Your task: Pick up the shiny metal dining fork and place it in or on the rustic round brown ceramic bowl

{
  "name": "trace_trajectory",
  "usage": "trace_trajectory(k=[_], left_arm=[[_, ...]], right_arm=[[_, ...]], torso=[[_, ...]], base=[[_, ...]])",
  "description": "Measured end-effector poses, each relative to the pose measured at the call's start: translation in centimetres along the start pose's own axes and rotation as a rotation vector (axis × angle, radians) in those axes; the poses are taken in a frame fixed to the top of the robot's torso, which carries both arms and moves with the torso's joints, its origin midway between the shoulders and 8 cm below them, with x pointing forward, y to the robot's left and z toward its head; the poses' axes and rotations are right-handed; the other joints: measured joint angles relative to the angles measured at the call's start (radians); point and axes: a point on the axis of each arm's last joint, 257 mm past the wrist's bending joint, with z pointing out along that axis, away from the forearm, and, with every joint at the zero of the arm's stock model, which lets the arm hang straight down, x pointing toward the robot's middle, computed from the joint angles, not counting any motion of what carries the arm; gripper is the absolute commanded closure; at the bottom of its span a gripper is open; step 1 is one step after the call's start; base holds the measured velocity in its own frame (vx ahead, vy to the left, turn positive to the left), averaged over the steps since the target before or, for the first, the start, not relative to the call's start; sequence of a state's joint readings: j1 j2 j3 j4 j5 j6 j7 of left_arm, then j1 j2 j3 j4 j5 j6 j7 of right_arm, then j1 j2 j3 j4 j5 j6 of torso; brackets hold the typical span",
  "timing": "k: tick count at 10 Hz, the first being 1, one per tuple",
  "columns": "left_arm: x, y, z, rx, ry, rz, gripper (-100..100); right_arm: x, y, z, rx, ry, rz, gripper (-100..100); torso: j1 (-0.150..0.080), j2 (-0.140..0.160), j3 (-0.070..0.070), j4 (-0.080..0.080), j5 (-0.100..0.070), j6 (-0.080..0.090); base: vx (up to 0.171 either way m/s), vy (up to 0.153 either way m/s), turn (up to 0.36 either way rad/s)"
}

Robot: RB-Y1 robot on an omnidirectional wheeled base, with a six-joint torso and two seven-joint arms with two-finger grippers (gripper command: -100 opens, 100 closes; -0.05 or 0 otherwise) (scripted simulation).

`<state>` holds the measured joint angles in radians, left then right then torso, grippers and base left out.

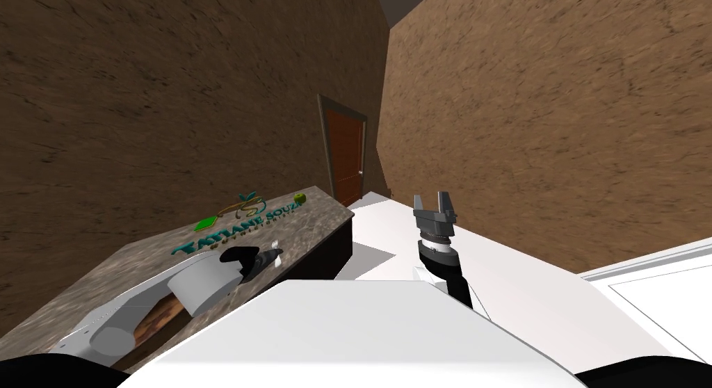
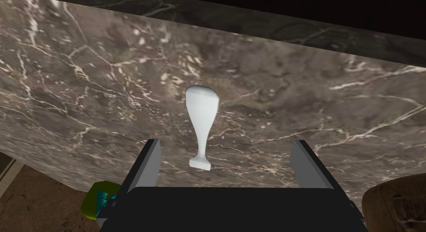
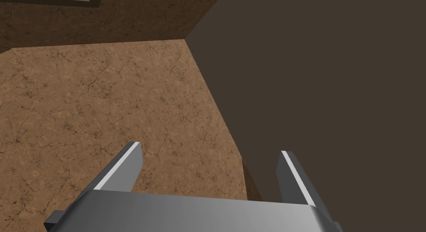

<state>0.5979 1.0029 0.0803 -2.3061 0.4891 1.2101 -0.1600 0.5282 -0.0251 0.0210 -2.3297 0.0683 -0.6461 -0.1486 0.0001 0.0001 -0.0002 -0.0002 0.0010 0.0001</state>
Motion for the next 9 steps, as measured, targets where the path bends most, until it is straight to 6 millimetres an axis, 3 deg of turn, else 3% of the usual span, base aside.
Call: trace_trajectory(k=[1, 2, 6, 8, 9], left_arm=[[-0.07, 0.34, 0.51, -0.003, -0.002, -0.006, -100], [-0.08, 0.34, 0.57, -0.002, -0.002, -0.006, 100], [-0.08, 0.34, 0.57, -0.002, -0.002, -0.006, 100], [-0.08, 0.34, 0.57, -0.002, -0.002, -0.006, -100], [-0.43, 0.48, 0.62, -0.01, -0.003, -0.009, -100]], right_arm=[[0.0, 0.0, 0.0, 0.0, 0.0, 0.0, 0], [0.0, 0.0, 0.0, 0.0, 0.0, 0.0, 0], [0.0, 0.0, 0.0, 0.0, 0.0, 0.0, 0], [0.0, 0.0, 0.0, 0.0, 0.0, 0.0, 0], [0.0, 0.0, 0.0, 0.0, 0.0, 0.0, 0]], torso=[[0.0, 0.0, 0.0, 0.0, 0.0, 0.0], [0.0, 0.0, 0.0, 0.0, 0.0, 0.0], [0.0, 0.0, 0.0, 0.0, 0.0, 0.0], [0.0, 0.0, 0.0, 0.0, 0.0, 0.0], [0.001, 0.002, 0.001, 0.0, 0.0, 0.001]], base=[[-0.003, 0.0, -0.013], [0.0, 0.0, 0.0], [0.0, 0.0, 0.0], [-0.024, 0.013, -0.086], [-0.128, 0.09, -0.304]])
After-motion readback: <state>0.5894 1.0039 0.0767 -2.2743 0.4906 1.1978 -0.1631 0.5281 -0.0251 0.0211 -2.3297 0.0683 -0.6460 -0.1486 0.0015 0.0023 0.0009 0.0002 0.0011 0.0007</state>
